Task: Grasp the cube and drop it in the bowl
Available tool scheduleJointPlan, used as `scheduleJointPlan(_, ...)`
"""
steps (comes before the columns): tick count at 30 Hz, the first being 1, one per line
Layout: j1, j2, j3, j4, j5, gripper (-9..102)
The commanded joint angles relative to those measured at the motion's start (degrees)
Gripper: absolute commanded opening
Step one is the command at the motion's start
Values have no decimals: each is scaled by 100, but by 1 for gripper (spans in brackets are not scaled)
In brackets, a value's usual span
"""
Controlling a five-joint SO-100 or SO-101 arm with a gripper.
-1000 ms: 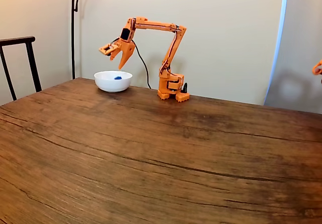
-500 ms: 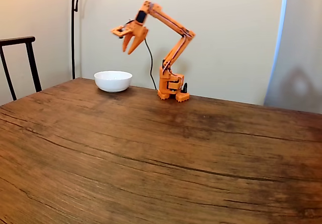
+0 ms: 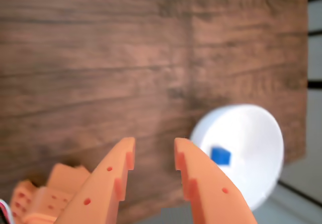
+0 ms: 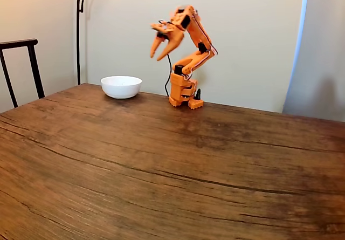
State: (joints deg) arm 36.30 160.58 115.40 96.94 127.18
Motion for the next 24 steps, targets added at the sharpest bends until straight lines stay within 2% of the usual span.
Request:
scheduleJointPlan(1,-563,510,299,-18,-448,9)
scheduleJointPlan(4,-976,1125,791,-26,-756,7)
scheduleJointPlan(7,-1433,1793,1230,-26,-1020,0)
scheduleJointPlan(13,-2294,3041,2048,-413,-1424,-1)
scheduleJointPlan(18,-2962,2971,2830,-1318,-1450,-1)
scheduleJointPlan(24,-3103,2971,3964,-2320,-1661,-1)
